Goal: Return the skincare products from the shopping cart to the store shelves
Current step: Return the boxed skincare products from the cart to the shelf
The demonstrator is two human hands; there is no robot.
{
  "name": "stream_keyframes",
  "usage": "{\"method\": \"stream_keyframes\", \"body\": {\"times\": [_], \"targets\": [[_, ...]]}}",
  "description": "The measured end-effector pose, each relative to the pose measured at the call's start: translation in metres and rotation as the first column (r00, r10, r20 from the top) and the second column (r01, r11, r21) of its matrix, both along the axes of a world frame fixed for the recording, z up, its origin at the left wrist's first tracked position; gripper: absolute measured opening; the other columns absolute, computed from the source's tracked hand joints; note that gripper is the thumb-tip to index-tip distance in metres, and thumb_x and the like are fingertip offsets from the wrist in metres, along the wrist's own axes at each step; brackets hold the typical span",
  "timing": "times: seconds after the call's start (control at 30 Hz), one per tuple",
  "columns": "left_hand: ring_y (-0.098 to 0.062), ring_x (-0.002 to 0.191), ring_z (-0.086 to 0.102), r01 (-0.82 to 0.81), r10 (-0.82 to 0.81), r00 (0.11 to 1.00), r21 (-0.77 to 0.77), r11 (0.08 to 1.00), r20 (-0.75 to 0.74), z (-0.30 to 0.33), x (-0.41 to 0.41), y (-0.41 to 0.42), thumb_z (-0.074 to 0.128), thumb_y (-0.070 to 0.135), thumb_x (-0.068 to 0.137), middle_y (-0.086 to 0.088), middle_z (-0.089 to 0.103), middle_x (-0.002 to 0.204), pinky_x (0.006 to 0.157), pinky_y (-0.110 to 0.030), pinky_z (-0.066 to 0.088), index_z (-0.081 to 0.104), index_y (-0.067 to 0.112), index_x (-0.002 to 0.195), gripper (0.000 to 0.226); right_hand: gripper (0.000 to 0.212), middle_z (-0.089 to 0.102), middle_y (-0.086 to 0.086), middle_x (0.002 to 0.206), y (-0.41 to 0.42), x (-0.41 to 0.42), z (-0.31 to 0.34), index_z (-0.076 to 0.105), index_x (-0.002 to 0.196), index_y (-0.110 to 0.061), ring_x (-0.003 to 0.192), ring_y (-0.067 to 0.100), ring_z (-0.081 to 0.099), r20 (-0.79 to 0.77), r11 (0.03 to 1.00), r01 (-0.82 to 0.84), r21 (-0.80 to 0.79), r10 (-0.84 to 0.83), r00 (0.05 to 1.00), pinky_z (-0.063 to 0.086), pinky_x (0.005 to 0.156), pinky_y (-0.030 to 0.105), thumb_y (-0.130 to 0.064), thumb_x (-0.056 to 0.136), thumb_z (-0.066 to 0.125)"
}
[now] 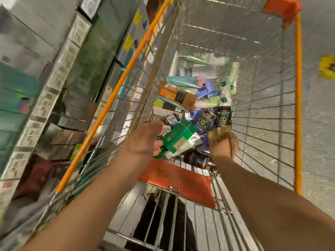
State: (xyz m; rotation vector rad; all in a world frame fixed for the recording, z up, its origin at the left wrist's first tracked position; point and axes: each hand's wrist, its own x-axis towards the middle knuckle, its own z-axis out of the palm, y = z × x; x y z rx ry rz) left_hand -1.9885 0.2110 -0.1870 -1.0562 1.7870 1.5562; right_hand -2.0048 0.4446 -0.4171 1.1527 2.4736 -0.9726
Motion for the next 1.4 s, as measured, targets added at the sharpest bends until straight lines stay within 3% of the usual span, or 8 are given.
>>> {"method": "stream_keyframes", "body": {"times": [0.17, 0.3, 0.4, 0.53, 0.67, 0.83, 1.2, 1.4], "targets": [[-0.006, 0.089, 0.075, 0.015, -0.015, 1.0, -0.058, 0.998, 0.002, 0.0, 0.013, -0.007, 0.064, 0.064, 0.076, 0.011, 0.077, 0.102, 0.096, -0.044, 0.057, 0.075, 0.041, 0.101, 0.035, 0.036, 0.051, 0.019, 0.123, -0.014, -0.009, 0.02, 0.062, 0.107, -0.009, 0.12, 0.039, 0.043, -0.008, 0.996, 0.013, 0.083, -0.013, 1.0, 0.038, 0.104, 0.045, -0.033, 0.082, 0.073], [-0.002, 0.086, 0.074, 0.009, -0.011, 0.999, -0.051, 0.999, -0.046, 0.019, 0.021, -0.004, 0.071, 0.069, 0.075, 0.017, 0.078, 0.098, 0.099, -0.045, 0.054, 0.077, 0.047, 0.092, 0.029, 0.048, 0.064, 0.012, 0.102, -0.018, 0.004, 0.028, 0.056, 0.095, -0.02, 0.103, 0.035, 0.057, -0.047, 0.998, 0.023, 0.053, -0.021, 0.999, 0.048, 0.096, 0.045, -0.057, 0.064, 0.053], [-0.015, 0.099, 0.071, 0.0, -0.002, 0.997, -0.03, 1.0, -0.073, 0.037, 0.024, -0.003, 0.067, 0.054, 0.092, 0.009, 0.076, 0.107, 0.101, -0.046, 0.053, 0.072, 0.036, 0.102, 0.021, 0.063, 0.057, 0.02, 0.119, -0.034, 0.018, 0.064, 0.046, 0.114, -0.013, 0.112, 0.042, 0.055, -0.074, 0.996, 0.04, -0.078, -0.046, 0.996, 0.05, 0.099, 0.052, -0.035, 0.069, 0.084], [-0.02, 0.105, 0.069, -0.014, 0.014, 0.996, -0.001, 1.0, -0.087, 0.063, 0.029, 0.001, 0.066, 0.042, 0.097, 0.003, 0.073, 0.116, 0.096, -0.042, 0.055, 0.068, 0.031, 0.112, 0.019, 0.07, 0.052, 0.023, 0.122, -0.052, 0.027, 0.109, 0.056, 0.116, -0.006, 0.118, 0.042, 0.047, -0.212, 0.992, 0.032, -0.121, -0.058, 0.975, 0.043, 0.101, 0.053, -0.036, 0.06, 0.084], [-0.028, 0.113, 0.067, -0.079, 0.082, 0.994, 0.045, 0.996, -0.072, 0.089, 0.037, 0.002, 0.054, 0.03, 0.106, -0.003, 0.07, 0.123, 0.104, -0.044, 0.052, 0.064, 0.021, 0.128, 0.027, 0.068, 0.052, 0.011, 0.12, -0.067, 0.034, 0.169, 0.057, 0.113, -0.02, 0.119, 0.028, 0.044, -0.408, 0.947, -0.039, -0.32, -0.101, 0.907, 0.042, 0.101, 0.044, -0.046, 0.051, 0.067], [-0.028, 0.116, 0.064, -0.164, 0.178, 0.979, 0.132, 0.978, -0.102, 0.128, 0.055, -0.007, 0.052, 0.035, 0.106, -0.002, 0.067, 0.126, 0.102, -0.047, 0.054, 0.06, 0.019, 0.135, 0.034, 0.049, 0.049, -0.007, 0.116, -0.083, 0.034, 0.252, 0.06, 0.112, -0.028, 0.094, -0.003, 0.055, -0.565, 0.872, -0.225, -0.435, -0.07, 0.822, 0.042, 0.079, 0.013, -0.023, 0.07, 0.083], [-0.042, 0.102, 0.073, -0.145, 0.278, 0.944, 0.533, 0.834, -0.178, 0.203, 0.093, -0.076, 0.028, 0.068, 0.101, -0.013, 0.076, 0.117, 0.077, -0.05, 0.062, 0.053, 0.028, 0.139, 0.06, 0.041, 0.072, -0.013, 0.101, -0.153, 0.054, 0.418, 0.07, 0.106, -0.031, 0.09, 0.01, 0.065, -0.782, 0.645, -0.608, -0.463, 0.026, 0.623, 0.054, 0.082, 0.038, -0.035, 0.066, 0.075], [-0.044, 0.096, 0.073, -0.055, 0.283, 0.927, 0.659, 0.75, -0.245, 0.248, 0.139, -0.127, 0.027, 0.079, 0.09, -0.025, 0.067, 0.129, 0.064, -0.046, 0.063, 0.053, 0.02, 0.143, 0.083, 0.04, 0.075, -0.009, 0.094, -0.216, 0.086, 0.476, 0.073, 0.098, -0.041, 0.081, 0.005, 0.067, -0.864, 0.407, -0.821, -0.4, 0.131, 0.486, 0.052, 0.069, 0.016, -0.02, 0.065, 0.072]]}}
